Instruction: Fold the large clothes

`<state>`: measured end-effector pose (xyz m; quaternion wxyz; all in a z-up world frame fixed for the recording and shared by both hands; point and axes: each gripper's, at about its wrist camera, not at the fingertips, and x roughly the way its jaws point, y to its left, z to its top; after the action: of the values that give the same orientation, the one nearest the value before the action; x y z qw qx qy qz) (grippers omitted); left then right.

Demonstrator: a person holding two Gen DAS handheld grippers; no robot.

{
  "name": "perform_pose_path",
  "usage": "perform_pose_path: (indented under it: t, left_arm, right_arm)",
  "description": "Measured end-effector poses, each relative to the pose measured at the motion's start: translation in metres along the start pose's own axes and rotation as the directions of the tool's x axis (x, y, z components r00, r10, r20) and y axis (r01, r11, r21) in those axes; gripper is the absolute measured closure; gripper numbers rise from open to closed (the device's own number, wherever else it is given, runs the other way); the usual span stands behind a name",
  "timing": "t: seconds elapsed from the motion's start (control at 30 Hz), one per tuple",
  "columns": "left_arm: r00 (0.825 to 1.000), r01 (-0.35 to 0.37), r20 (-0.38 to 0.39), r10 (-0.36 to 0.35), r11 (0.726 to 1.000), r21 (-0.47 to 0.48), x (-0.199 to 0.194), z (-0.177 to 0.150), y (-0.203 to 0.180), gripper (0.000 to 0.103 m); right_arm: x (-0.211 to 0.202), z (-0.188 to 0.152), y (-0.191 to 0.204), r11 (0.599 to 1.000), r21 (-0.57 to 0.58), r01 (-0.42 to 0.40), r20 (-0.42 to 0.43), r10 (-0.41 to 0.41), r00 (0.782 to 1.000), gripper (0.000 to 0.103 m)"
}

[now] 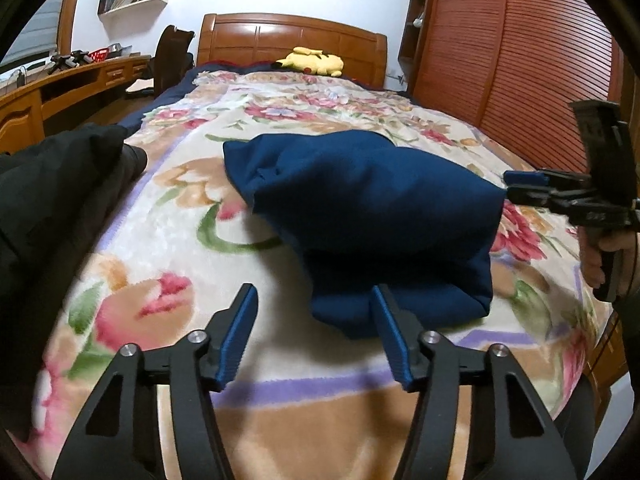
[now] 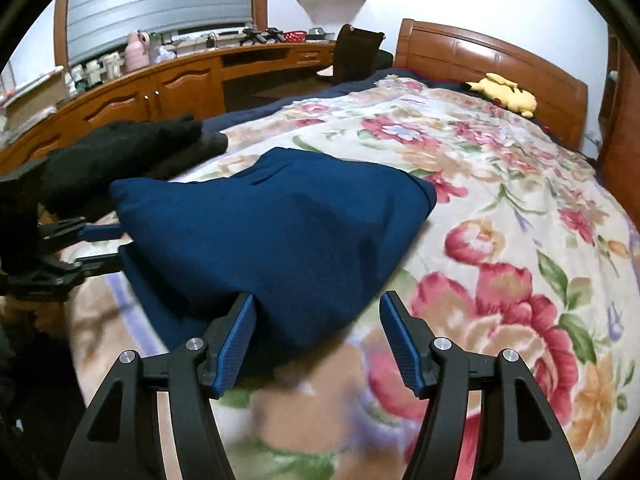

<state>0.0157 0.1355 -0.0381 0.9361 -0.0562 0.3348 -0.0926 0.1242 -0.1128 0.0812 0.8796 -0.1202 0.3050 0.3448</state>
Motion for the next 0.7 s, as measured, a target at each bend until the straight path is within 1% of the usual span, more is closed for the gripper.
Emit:
perform_pose_path:
  t: [0.07,0.1,0.2,0.4,0.5,0.6,0.7]
  left_arm:
    - [1.000,0.009,-0.005,-0.009,1.000,-0.006,0.002,0.001,0.000,0.045]
    - [1.000,0.009,-0.005,-0.009,1.000,-0.008,0.003,0.001,0.000,0.045]
    - [1.000,0.015,-0.012,-0.015,1.000,-0.021,0.006,0.003,0.000,0.046]
    - [0.999,0.023,-0.025,-0.024,1.000,-0.020,0.009,0.002,-0.004,0.048]
    - [0.999,0.019,-0.039,-0.020,1.000,-0.024,0.012,0.000,-0.004,0.048]
    - [0.998,0.001,-0.060,-0.002,1.000,-0.014,0.017,-0.003,-0.006,0.048]
    - [0.997,-0.005,-0.077,0.005,1.000,-0.008,0.021,-0.005,-0.007,0.048]
  right_arm:
    - [-0.006,0.001,-0.010,1.000,0.023,0.005,0.024,-0.005,1.000,0.038]
    - [-0.006,0.003,-0.016,0.999,0.033,0.020,0.029,-0.021,0.999,0.038]
    - [0.007,0.010,-0.039,0.997,0.058,0.059,0.030,-0.061,0.998,0.037]
    - [0.068,0.045,-0.079,0.986,0.133,0.103,0.028,-0.108,0.994,0.037]
    - [0.102,0.061,-0.092,0.979,0.167,0.115,0.021,-0.120,0.993,0.033]
    - [0.137,0.072,-0.101,0.974,0.177,0.139,-0.005,-0.140,0.990,0.031]
    - [0.174,0.080,-0.110,0.966,0.208,0.155,-0.058,-0.146,0.988,0.030]
